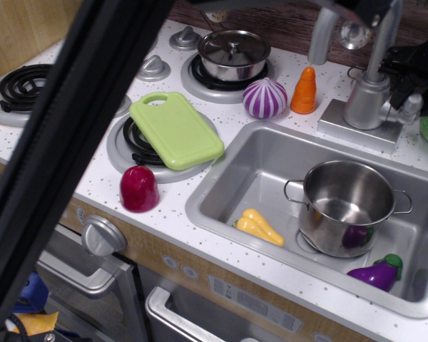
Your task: Turn lever vertical to front
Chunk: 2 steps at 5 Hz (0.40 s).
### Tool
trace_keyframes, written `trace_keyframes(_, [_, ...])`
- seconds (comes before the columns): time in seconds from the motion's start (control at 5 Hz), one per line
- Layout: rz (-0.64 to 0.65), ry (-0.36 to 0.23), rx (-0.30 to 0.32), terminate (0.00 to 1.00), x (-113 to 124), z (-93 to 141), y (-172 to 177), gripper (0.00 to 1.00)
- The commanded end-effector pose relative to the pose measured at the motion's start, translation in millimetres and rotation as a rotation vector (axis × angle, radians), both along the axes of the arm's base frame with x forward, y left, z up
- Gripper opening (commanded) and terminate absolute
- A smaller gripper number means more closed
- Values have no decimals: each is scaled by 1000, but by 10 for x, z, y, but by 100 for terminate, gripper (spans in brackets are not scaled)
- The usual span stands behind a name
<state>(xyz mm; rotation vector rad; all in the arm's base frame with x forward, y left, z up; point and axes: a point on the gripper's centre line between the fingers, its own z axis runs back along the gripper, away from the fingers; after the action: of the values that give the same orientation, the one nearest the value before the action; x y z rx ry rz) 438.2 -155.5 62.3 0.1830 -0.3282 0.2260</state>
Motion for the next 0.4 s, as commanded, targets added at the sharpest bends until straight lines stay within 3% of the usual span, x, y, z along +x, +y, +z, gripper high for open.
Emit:
trace_keyframes(0.0, [32, -1, -75, 0, -147, 185, -24, 0])
trace_keyframes(0.2, [41, 12, -116, 0, -160, 86, -58, 0])
